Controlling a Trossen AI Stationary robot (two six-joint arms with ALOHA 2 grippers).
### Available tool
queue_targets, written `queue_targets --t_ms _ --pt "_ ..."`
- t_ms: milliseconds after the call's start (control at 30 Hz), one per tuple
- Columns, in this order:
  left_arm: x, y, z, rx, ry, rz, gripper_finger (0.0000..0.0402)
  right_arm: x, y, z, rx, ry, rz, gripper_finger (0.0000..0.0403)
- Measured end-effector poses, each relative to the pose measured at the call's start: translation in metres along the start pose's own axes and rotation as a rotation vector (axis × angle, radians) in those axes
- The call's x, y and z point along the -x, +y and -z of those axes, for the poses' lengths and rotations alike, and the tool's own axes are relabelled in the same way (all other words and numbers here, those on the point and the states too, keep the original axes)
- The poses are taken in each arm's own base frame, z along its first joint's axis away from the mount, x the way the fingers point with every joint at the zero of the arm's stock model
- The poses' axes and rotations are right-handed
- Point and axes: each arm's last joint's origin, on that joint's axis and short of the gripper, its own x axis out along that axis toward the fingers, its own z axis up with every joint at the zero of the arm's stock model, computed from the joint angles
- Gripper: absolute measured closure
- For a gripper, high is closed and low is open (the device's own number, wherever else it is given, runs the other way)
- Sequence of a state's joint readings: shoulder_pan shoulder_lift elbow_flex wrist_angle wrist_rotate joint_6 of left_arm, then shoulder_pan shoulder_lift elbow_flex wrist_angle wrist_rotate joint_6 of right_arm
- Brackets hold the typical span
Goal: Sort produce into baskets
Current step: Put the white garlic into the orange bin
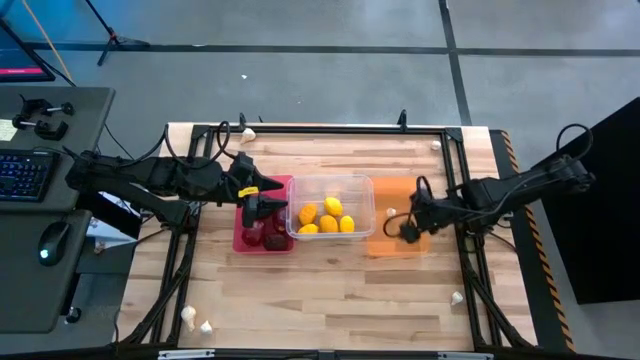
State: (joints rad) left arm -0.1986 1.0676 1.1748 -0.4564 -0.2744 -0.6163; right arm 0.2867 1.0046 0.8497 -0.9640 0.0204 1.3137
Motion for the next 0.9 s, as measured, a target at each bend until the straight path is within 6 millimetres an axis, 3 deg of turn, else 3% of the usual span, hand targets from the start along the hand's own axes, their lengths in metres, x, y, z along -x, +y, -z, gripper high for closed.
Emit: queue_targets --t_ms 167,500,700,900 --pt "0.0 0.0 0.0 0.0 0.001 0.002 0.0103 -0.004 0.009 0.033 0.004 0.24 -0.012 0.0024" --pt "0.0 0.0 0.0 -0.018 0.001 0.002 0.0103 -0.036 0.016 0.1 0.086 0.413 0.233 0.0024" --pt "0.0 0.0 0.0 -0.019 0.003 -0.001 0.0103 -0.063 0.016 0.12 0.125 0.566 0.391 0.0033" --pt "0.0 0.0 0.0 -0.019 0.002 -0.003 0.0103 -0.089 0.013 0.132 0.184 0.696 0.504 0.0073"
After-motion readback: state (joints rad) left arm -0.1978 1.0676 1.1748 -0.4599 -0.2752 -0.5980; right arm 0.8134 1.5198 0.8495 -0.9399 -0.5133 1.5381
